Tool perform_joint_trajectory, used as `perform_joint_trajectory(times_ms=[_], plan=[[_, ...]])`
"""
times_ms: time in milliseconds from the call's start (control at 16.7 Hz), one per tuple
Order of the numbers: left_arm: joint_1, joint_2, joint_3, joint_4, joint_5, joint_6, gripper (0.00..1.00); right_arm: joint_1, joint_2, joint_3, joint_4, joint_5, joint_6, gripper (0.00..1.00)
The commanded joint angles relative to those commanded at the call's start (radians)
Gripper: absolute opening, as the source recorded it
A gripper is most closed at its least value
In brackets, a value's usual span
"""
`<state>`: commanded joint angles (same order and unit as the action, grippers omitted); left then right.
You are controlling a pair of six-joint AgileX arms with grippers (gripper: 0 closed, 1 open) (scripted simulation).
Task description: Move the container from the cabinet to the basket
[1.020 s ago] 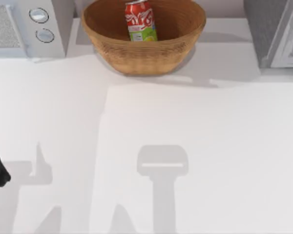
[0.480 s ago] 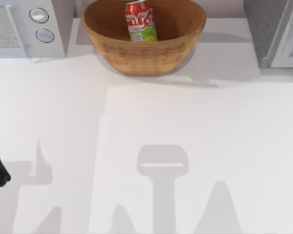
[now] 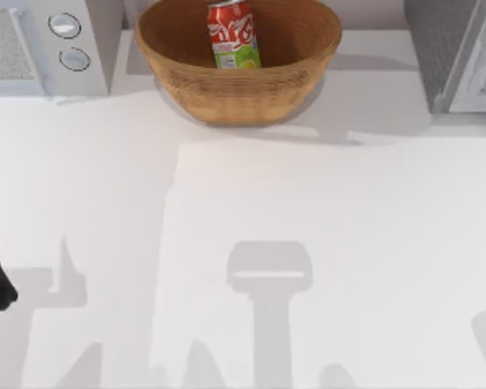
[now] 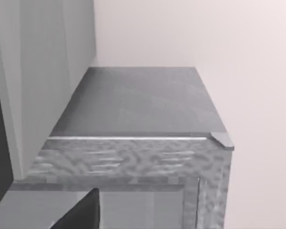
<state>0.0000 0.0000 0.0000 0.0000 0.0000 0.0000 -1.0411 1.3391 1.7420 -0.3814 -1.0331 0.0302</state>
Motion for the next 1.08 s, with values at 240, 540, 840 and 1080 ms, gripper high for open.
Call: perform_joint_trajectory(times_ms=[240, 540, 840, 1080], plan=[[0.0, 0.0, 0.0, 0.0, 0.0, 0.0, 1.0, -0.002, 0.002, 0.001, 0.003, 0.0, 0.0, 1.0], [0.0, 0.0, 0.0, 0.0, 0.0, 0.0, 1.0, 0.148, 0.007, 0.018, -0.005, 0.153, -0.002, 1.0], [0.0, 0.0, 0.0, 0.0, 0.0, 0.0, 1.0, 0.519, 0.011, 0.033, -0.025, 0.522, -0.005, 1.0], [0.0, 0.0, 0.0, 0.0, 0.0, 0.0, 1.0, 0.895, 0.002, 0.028, -0.041, 0.896, -0.007, 1.0]])
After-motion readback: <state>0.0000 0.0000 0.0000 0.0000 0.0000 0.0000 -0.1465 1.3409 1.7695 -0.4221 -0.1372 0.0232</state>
